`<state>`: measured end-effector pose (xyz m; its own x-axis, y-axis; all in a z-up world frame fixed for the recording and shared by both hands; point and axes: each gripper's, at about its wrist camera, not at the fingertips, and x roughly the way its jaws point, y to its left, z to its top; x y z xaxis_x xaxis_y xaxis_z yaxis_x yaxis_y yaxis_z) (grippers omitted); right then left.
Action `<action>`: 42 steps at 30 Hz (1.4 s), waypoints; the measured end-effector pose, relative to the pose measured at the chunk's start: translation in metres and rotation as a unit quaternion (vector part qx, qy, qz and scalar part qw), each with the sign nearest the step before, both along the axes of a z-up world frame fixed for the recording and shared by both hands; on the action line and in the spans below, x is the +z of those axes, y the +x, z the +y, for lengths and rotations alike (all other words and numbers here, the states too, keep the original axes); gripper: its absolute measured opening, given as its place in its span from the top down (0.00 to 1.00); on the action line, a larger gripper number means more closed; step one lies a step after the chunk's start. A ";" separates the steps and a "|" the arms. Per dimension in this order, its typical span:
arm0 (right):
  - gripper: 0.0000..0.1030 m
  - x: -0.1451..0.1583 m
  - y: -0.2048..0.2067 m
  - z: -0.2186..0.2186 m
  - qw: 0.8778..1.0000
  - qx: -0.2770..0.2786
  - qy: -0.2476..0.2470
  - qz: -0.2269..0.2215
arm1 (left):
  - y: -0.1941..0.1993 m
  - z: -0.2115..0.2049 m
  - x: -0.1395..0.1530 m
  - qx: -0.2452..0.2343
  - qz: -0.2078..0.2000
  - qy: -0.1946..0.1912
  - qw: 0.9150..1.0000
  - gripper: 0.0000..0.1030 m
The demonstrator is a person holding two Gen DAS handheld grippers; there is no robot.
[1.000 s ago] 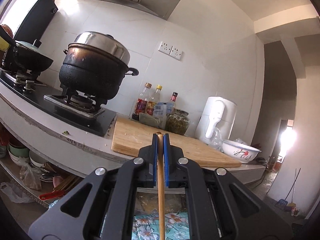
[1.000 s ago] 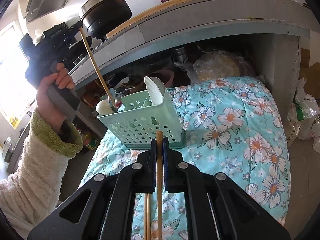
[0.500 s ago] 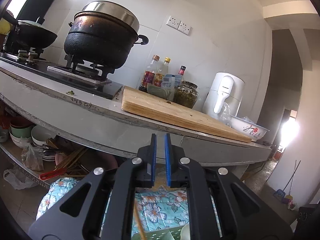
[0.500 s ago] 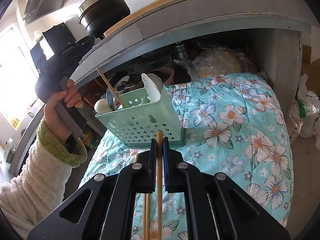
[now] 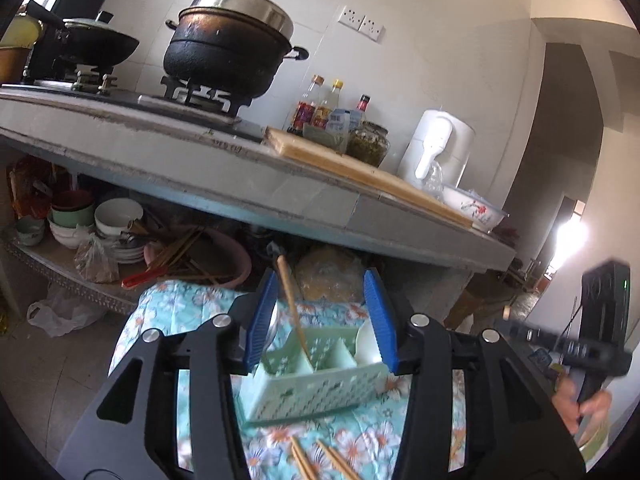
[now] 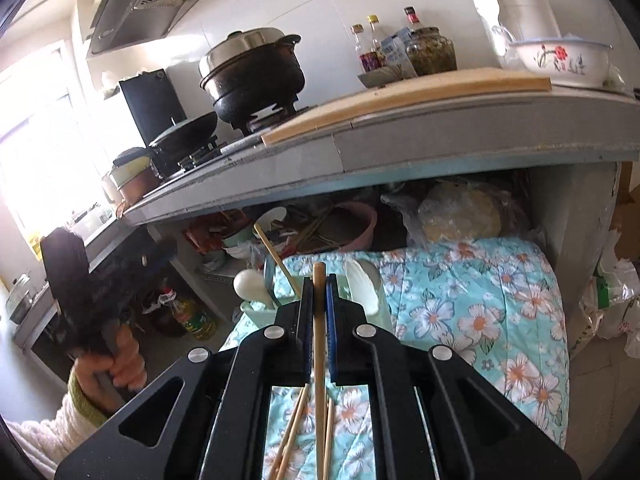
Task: Organize utensils
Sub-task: 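Lower the right gripper's chopstick into the holder and open the right gripper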
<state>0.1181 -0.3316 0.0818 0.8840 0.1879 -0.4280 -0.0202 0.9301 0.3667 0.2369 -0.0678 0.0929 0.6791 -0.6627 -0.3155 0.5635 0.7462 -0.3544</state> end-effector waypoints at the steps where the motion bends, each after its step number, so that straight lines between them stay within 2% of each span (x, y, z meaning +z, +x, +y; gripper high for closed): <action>1: 0.94 0.008 0.004 0.001 1.000 -0.001 -0.004 -0.009 | -0.005 0.006 -0.008 0.003 0.011 0.010 1.000 0.55; 6: 0.94 0.053 0.033 0.012 0.998 -0.008 -0.032 -0.059 | -0.027 0.030 -0.060 0.008 0.071 0.042 0.997 0.51; 9: 0.94 0.072 0.053 0.020 0.995 -0.013 -0.043 -0.084 | -0.035 0.039 -0.091 -0.001 0.111 0.040 0.993 0.50; 14: 0.94 0.094 0.088 0.034 0.989 -0.027 -0.076 -0.122 | -0.055 0.044 -0.128 -0.020 0.135 0.043 0.990 0.50; 20: 0.94 0.076 0.132 0.047 0.987 -0.036 -0.102 -0.116 | -0.065 0.032 -0.148 -0.048 0.155 0.061 0.985 0.50; 27: 0.94 0.020 0.158 0.060 0.988 -0.028 -0.141 -0.062 | -0.067 0.026 -0.154 -0.062 0.163 0.065 0.983 0.50; 30: 0.89 0.008 0.155 0.057 0.990 -0.019 -0.135 -0.036 | -0.067 0.023 -0.156 -0.066 0.166 0.065 0.982 0.50; 32: 0.70 0.007 0.147 0.052 0.992 -0.021 -0.121 -0.035 | -0.067 0.022 -0.156 -0.067 0.170 0.065 0.981 0.50; 33: 0.66 0.009 0.141 0.048 0.993 -0.021 -0.111 -0.040 | -0.067 0.022 -0.157 -0.068 0.172 0.064 0.981 0.50; 38: 0.64 0.026 0.108 0.033 0.995 -0.020 -0.072 -0.061 | -0.070 0.017 -0.157 -0.070 0.175 0.067 0.980 0.50; 42: 0.64 0.029 0.069 0.026 0.998 -0.006 -0.037 -0.059 | -0.073 0.015 -0.155 -0.070 0.172 0.070 0.980 0.50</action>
<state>0.1873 -0.3056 0.1111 0.9312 0.1483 -0.3330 -0.0475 0.9550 0.2927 0.1634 -0.0524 -0.0622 0.4233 -0.6758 -0.6035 0.5287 0.7251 -0.4411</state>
